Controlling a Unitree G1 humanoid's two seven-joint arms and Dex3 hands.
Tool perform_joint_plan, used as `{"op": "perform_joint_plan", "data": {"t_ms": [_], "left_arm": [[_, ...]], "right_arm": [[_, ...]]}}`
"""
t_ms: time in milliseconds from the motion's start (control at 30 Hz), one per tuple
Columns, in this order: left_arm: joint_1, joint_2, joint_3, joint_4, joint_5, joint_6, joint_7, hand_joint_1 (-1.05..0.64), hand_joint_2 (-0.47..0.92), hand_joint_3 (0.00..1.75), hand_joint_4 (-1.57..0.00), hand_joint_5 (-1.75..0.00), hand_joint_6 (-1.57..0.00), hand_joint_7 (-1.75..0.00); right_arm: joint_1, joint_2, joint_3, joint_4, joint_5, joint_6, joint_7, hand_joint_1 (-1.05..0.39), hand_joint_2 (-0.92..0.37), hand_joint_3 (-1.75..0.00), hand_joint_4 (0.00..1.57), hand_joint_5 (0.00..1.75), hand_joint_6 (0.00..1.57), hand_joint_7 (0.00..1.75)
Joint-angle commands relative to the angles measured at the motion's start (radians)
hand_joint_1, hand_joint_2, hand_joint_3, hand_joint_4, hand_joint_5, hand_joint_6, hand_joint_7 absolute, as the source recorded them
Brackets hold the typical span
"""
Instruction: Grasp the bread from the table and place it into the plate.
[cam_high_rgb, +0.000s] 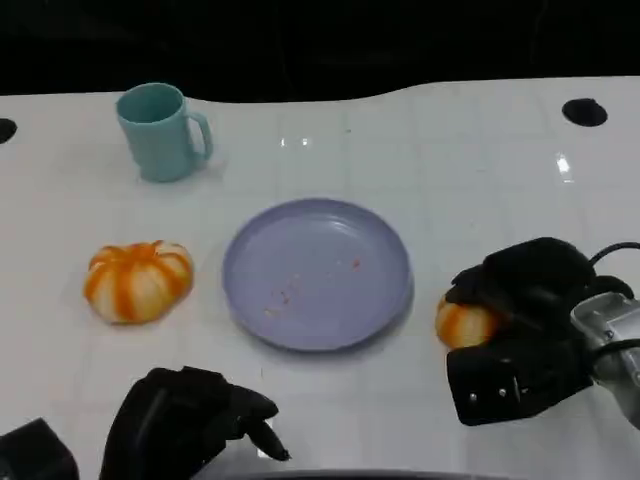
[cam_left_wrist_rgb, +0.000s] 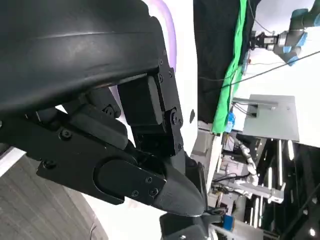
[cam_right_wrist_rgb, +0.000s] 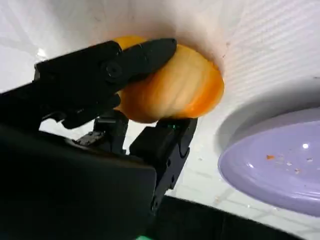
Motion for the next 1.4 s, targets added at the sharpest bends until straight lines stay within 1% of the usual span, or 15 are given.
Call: {"op": "perform_joint_plan", "data": {"t_ms": [33,233,300,400,433,533,600,633,667,767,800,933,1033,1133,1400], "left_arm": [[0.006,0.009,0.003,-0.013,0.009,-0.012,0.016,-0.98,0.88,0.0,-1.24,-0.87,-1.56,0.0],[0.006,0.011,0.003,-0.011,0.007,-0.014,0.015,-0.96,0.88,0.0,-1.24,-0.87,-1.56,0.0],[0.007,0.011,0.002,-0.011,0.009,-0.014,0.017,-0.96,0.89,0.0,-1.24,-0.87,-1.56,0.0],[0.009,0.012,0.002,-0.018,0.005,-0.005,0.018,-0.96,0.88,0.0,-1.25,-0.87,-1.56,0.0],[0.011,0.012,0.001,-0.023,0.004,0.001,0.019,-0.96,0.88,0.0,-1.25,-0.87,-1.57,0.0],[0.014,0.013,0.001,-0.029,0.001,0.007,0.018,-0.95,0.88,0.0,-1.25,-0.87,-1.56,0.0],[0.014,0.012,0.001,-0.03,0.001,0.009,0.018,-0.96,0.88,0.0,-1.24,-0.87,-1.56,0.0],[0.013,0.012,0.002,-0.027,0.0,0.008,0.016,-0.96,0.88,0.0,-1.24,-0.87,-1.56,0.0],[0.012,0.012,0.003,-0.024,-0.001,0.007,0.013,-0.96,0.88,0.0,-1.24,-0.87,-1.56,0.0],[0.01,0.013,0.003,-0.02,0.0,0.004,0.011,-0.95,0.88,0.0,-1.25,-0.87,-1.56,0.0],[0.009,0.013,0.002,-0.018,0.001,0.003,0.011,-0.95,0.88,0.0,-1.25,-0.87,-1.56,0.0],[0.01,0.011,0.0,-0.019,0.005,0.0,0.015,-0.96,0.88,0.0,-1.25,-0.87,-1.56,0.0],[0.009,0.011,0.0,-0.013,0.007,-0.007,0.012,-0.96,0.88,0.0,-1.24,-0.87,-1.55,0.0],[0.009,0.01,-0.001,-0.013,0.01,-0.01,0.015,-0.96,0.89,0.0,-1.24,-0.87,-1.55,0.0],[0.015,0.01,-0.003,-0.02,0.006,-0.008,0.009,-0.96,0.88,0.0,-1.24,-0.87,-1.55,0.0]], "right_arm": [[-0.01,0.006,0.024,0.145,-0.017,-0.044,-0.191,-0.23,-0.92,-0.17,0.84,1.73,0.77,1.46],[-0.039,0.021,0.025,0.232,-0.004,-0.108,-0.399,-0.23,-0.92,-0.18,0.87,1.75,0.71,1.53],[-0.048,0.019,0.028,0.241,-0.007,-0.121,-0.429,-0.23,-0.92,-0.22,0.88,1.75,0.73,1.47],[-0.053,0.016,0.019,0.229,0.001,-0.132,-0.459,-0.27,-0.92,-0.21,0.88,1.75,0.82,1.26],[-0.05,0.018,0.007,0.219,0.016,-0.143,-0.468,-0.27,-0.91,-0.23,0.88,1.75,0.78,1.39],[-0.044,0.019,-0.018,0.196,0.049,-0.173,-0.487,-0.23,-0.88,-0.21,0.9,1.75,0.73,1.59],[-0.04,0.016,-0.028,0.173,0.061,-0.184,-0.49,-0.22,-0.86,-0.19,0.9,1.75,0.79,1.4],[-0.037,0.015,-0.035,0.16,0.068,-0.188,-0.489,-0.21,-0.85,-0.21,0.9,1.75,0.77,1.47],[-0.034,0.015,-0.043,0.144,0.074,-0.19,-0.487,-0.2,-0.78,-0.36,0.9,1.75,0.74,1.55],[-0.031,0.017,-0.063,0.095,0.086,-0.198,-0.503,-0.18,-0.47,-1.01,0.92,1.75,0.74,1.66],[-0.031,0.018,-0.069,0.084,0.091,-0.201,-0.506,-0.18,-0.44,-1.08,0.92,1.75,0.73,1.68],[-0.038,0.034,-0.092,0.039,0.125,-0.249,-0.509,-0.15,-0.34,-1.15,0.96,1.75,0.72,1.74],[-0.044,0.061,-0.094,0.013,0.138,-0.255,-0.491,-0.15,-0.35,-1.15,0.97,1.75,0.71,1.75],[-0.055,0.094,-0.089,0.022,0.157,-0.285,-0.476,-0.15,-0.36,-1.21,0.99,1.75,0.75,1.75],[-0.096,0.175,-0.061,0.089,0.147,-0.305,-0.441,-0.12,-0.21,-1.38,1.02,1.75,0.83,1.65]]}}
